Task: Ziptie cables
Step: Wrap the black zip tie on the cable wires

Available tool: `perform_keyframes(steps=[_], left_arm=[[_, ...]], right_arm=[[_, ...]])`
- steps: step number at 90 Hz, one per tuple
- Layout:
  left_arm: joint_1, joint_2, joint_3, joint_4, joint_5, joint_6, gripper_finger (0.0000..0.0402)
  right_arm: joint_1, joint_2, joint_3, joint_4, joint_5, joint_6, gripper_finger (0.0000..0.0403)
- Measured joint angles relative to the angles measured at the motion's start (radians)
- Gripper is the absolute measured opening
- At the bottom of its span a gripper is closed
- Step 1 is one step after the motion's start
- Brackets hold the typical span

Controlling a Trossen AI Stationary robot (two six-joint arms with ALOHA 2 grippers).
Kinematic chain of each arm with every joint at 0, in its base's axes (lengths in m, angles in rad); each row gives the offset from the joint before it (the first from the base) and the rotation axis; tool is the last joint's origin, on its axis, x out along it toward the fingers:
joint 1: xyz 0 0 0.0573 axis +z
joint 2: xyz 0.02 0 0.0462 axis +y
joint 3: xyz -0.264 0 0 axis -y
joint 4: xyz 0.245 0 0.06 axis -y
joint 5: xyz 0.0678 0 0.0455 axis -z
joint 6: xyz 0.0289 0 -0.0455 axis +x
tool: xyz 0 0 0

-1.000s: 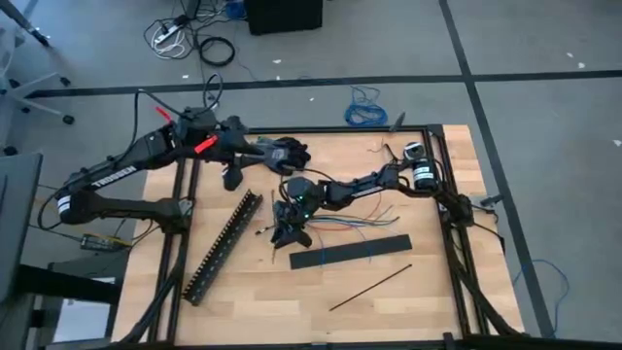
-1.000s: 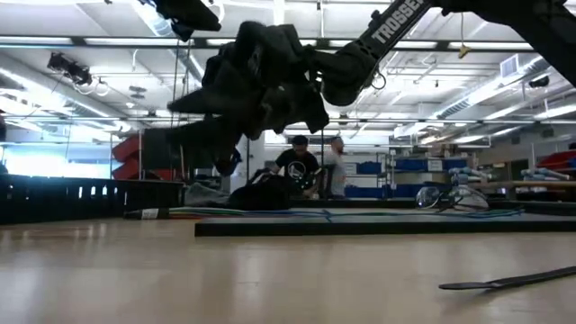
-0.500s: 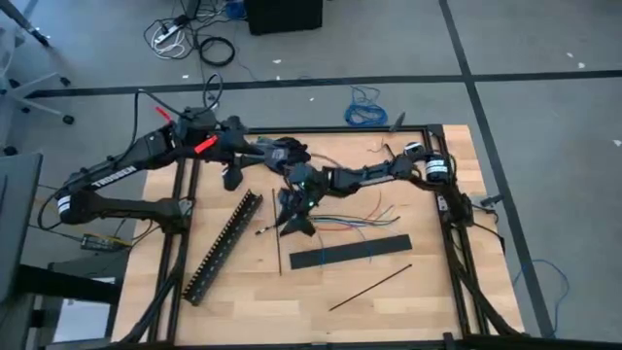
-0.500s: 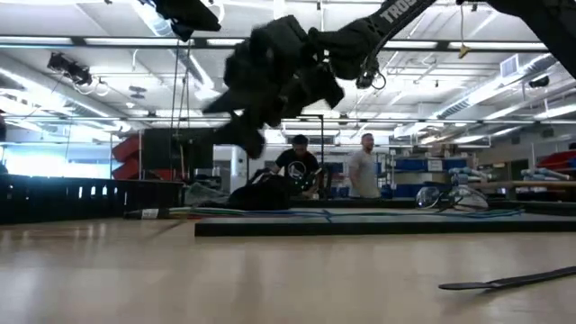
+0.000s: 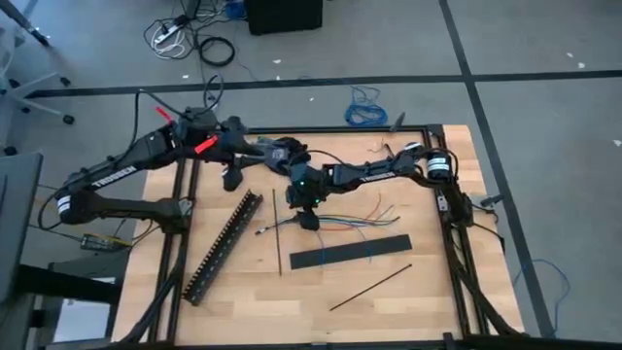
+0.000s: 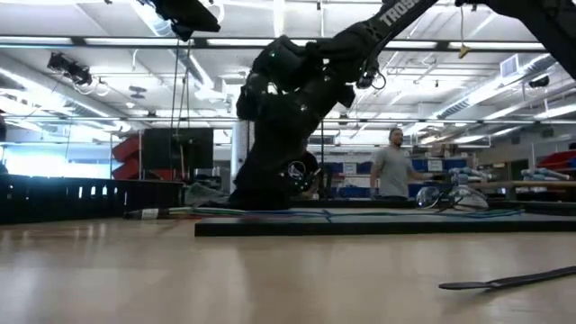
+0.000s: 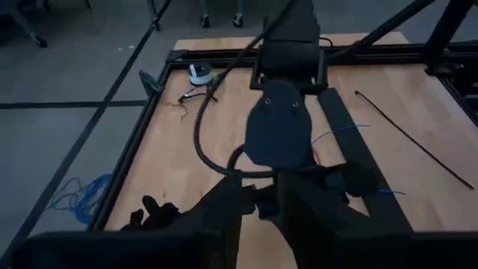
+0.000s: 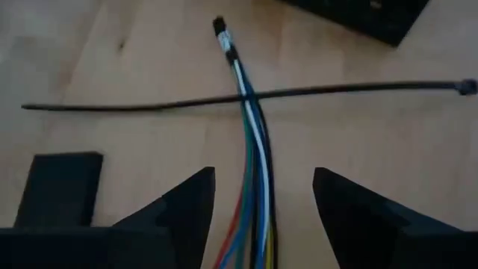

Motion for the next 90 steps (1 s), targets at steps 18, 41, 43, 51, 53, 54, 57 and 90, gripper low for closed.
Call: perform_keyframes(steps=[18, 41, 43, 51, 53, 54, 57, 90], left_arm=[[0.0, 0.0, 0.0, 0.003, 0.0, 0.0, 0.0082], [0.0, 0.0, 0.0, 0.021, 0.0, -0.001, 0.0082], [0.0, 0.0, 0.0, 0.022, 0.0, -0.001, 0.0082], [0.0, 0.0, 0.0, 0.021, 0.0, -0.001, 0.0082], [0.0, 0.0, 0.0, 0.02, 0.0, -0.001, 0.0082], [0.0, 0.0, 0.0, 0.02, 0.0, -0.001, 0.0082], [0.0, 0.0, 0.0, 0.022, 0.0, -0.001, 0.0082], [0.0, 0.0, 0.0, 0.046, 0.0, -0.003, 0.0082]], right_arm=[[0.013, 0.06, 0.0, 0.023, 0.023, 0.009, 0.0191], [0.03, 0.064, 0.006, -0.055, 0.162, 0.025, 0.0018], [0.03, 0.063, 0.006, -0.063, 0.168, 0.03, 0.0015], [0.028, 0.04, 0.009, -0.133, 0.194, 0.034, 0.0006], [0.029, 0.035, 0.016, -0.164, 0.213, 0.033, 0.0005], [0.029, 0.031, 0.02, -0.176, 0.223, 0.032, 0.0005], [0.032, 0.019, 0.034, -0.228, 0.268, 0.03, 0.0004], [0.111, -0.045, 0.258, -0.638, 1.031, -0.013, 0.0001]])
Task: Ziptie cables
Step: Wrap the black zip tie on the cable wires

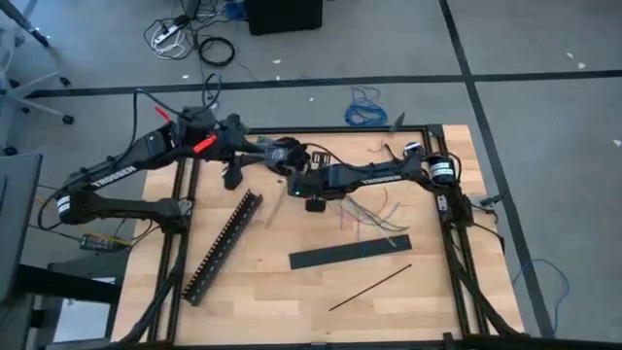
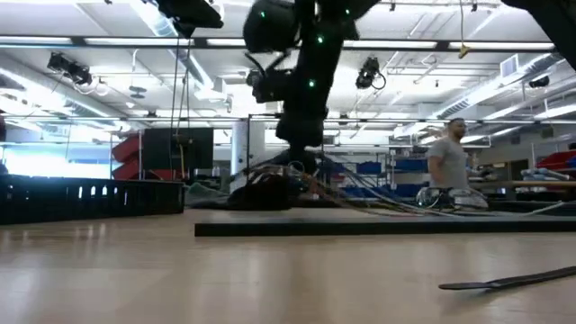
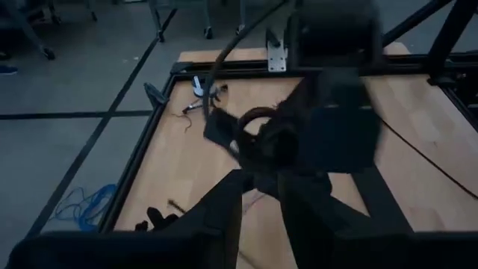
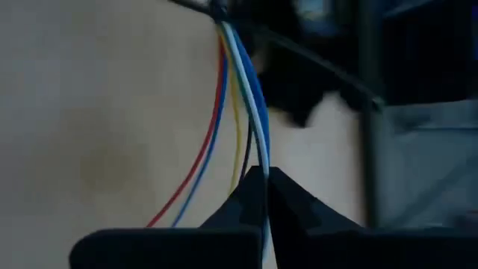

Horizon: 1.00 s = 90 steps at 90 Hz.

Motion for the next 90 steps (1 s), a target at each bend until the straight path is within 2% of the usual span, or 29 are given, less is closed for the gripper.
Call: perform_keyframes(steps=[11, 37, 50, 64, 72, 80, 90], left_arm=[[0.0, 0.0, 0.0, 0.001, -0.001, 0.0, 0.0082], [0.001, 0.0, 0.0, -0.002, -0.021, -0.001, 0.0082], [0.002, 0.01, 0.0, -0.01, -0.065, -0.06, 0.0082], [0.002, 0.043, 0.0, -0.109, -0.152, -0.092, 0.0082], [0.002, 0.094, 0.0, -0.158, -0.192, -0.197, 0.0082], [0.011, 0.162, 0.0, -0.193, -0.193, -0.255, 0.0082], [0.048, 0.255, 0.0, -0.214, -0.102, -0.253, 0.0082]], right_arm=[[0.019, -0.004, 0.013, -0.01, 0.088, -0.028, 0.0001], [0.057, -0.054, 0.013, -0.067, 0.109, 0.025, 0.0], [0.062, -0.113, 0.013, -0.189, 0.125, 0.132, 0.0], [0.048, -0.208, -0.012, -0.322, 0.124, 0.318, 0.0], [0.049, -0.27, -0.065, -0.314, 0.097, 0.368, 0.0], [0.046, -0.333, -0.138, -0.247, 0.008, 0.381, 0.0], [0.03, -0.405, -0.263, -0.071, -0.146, 0.363, 0.0]])
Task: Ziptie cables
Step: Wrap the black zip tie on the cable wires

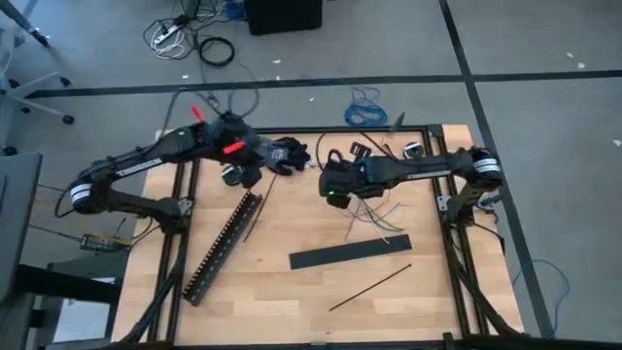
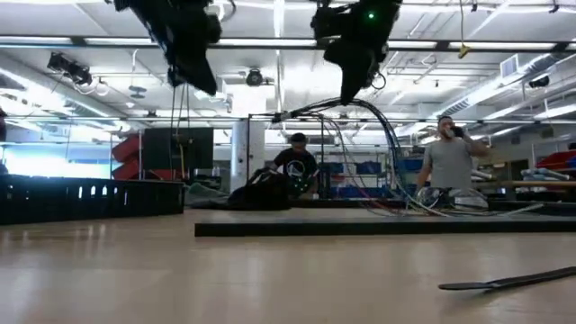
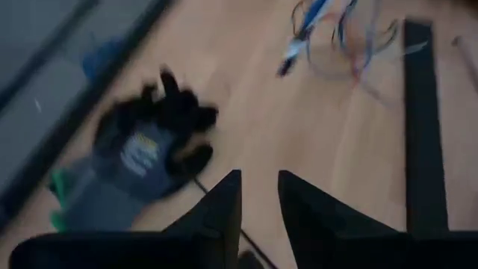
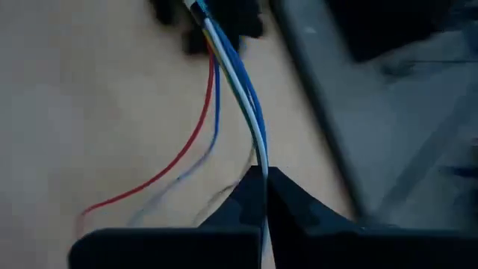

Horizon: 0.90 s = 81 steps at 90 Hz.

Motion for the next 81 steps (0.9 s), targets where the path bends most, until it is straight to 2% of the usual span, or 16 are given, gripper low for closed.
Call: perform_keyframes(steps=[9, 20, 31, 35, 55, 64, 81], left_arm=[[0.068, 0.067, 0.0, 0.0, 0.059, 0.027, 0.0082], [0.194, 0.108, 0.0, -0.01, 0.083, 0.03, 0.0082], [0.296, 0.142, 0.0, -0.005, 0.271, 0.02, 0.0082], [0.31, 0.159, 0.0, -0.004, 0.308, 0.019, 0.0082], [0.289, 0.298, 0.0, -0.033, 0.266, 0.041, 0.0082], [0.273, 0.366, 0.0, -0.032, 0.225, 0.03, 0.0082], [0.248, 0.472, 0.0, 0.009, 0.22, 0.013, 0.0082]], right_arm=[[-0.017, -0.039, -0.119, 0.158, -0.117, -0.027, 0.0], [-0.029, -0.057, -0.219, 0.262, -0.153, -0.025, 0.0], [-0.035, -0.056, -0.267, 0.302, -0.154, -0.02, 0.0], [-0.038, -0.056, -0.278, 0.316, -0.154, -0.024, 0.0], [-0.061, -0.056, -0.287, 0.343, -0.158, -0.084, 0.0], [-0.078, -0.056, -0.287, 0.363, -0.196, -0.118, 0.0], [-0.096, -0.056, -0.287, 0.364, -0.232, -0.147, 0.0]])
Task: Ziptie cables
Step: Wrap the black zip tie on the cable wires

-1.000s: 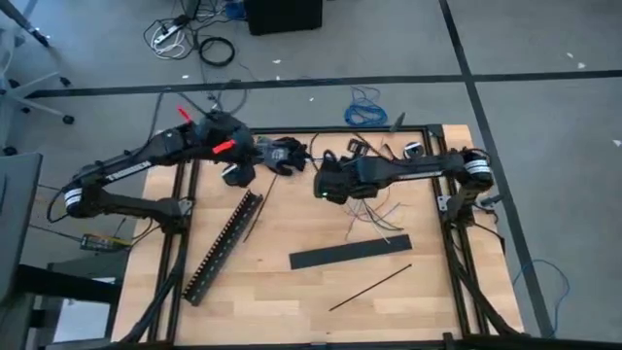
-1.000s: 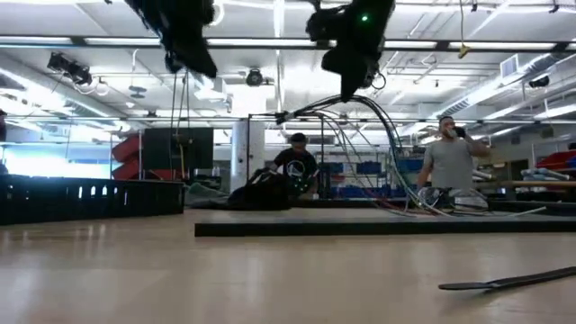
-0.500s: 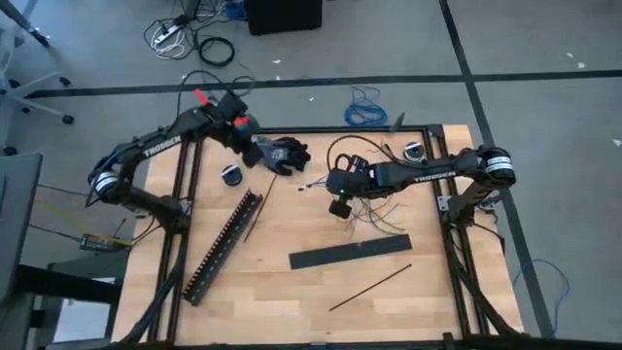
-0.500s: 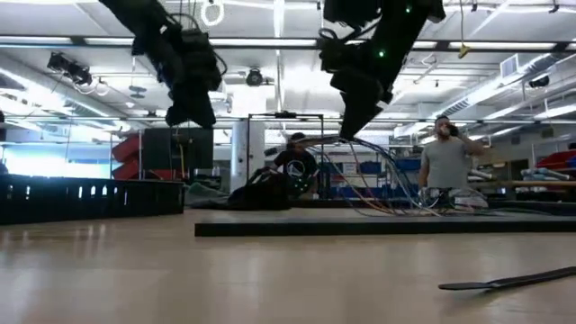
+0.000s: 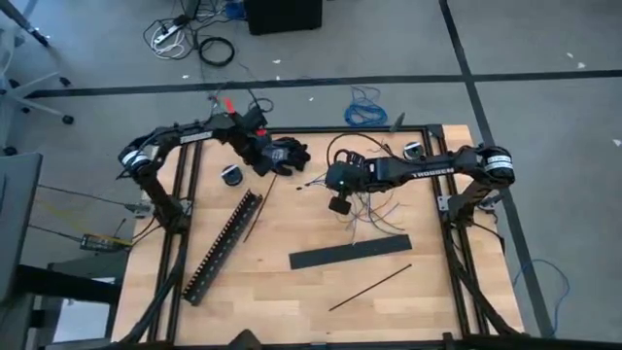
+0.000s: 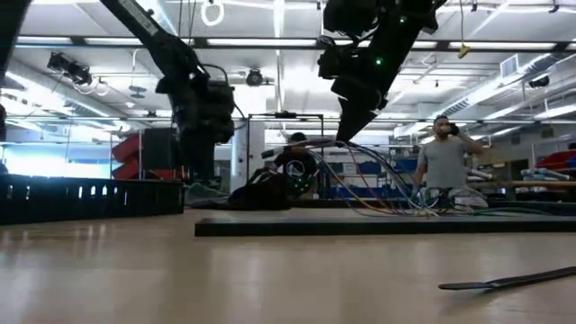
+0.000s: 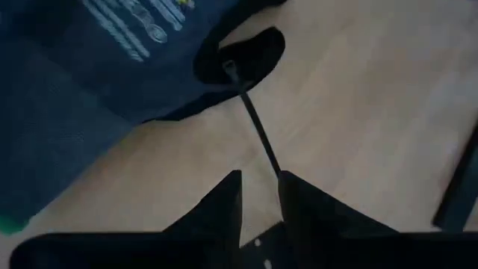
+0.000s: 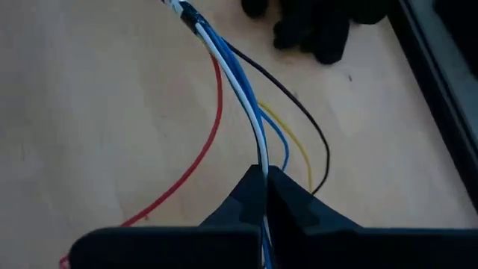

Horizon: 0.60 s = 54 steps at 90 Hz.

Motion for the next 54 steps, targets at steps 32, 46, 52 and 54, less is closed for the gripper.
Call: perform_keyframes(steps=[32, 46, 52, 54], left_arm=[[-0.039, 0.107, 0.0, 0.068, 0.056, 0.003, 0.0082], [-0.043, 0.108, 0.0, 0.103, 0.076, 0.003, 0.0082], [-0.043, 0.108, 0.0, 0.107, 0.076, 0.003, 0.0082], [-0.043, 0.108, 0.0, 0.108, 0.075, 0.004, 0.0082]], right_arm=[[-0.025, 0.0, 0.0, 0.012, -0.054, -0.025, 0.0], [-0.031, 0.0, 0.0, 0.014, -0.079, -0.027, 0.0], [-0.031, 0.0, 0.0, 0.014, -0.079, -0.027, 0.0], [-0.031, 0.0, 0.0, 0.014, -0.079, -0.027, 0.0]])
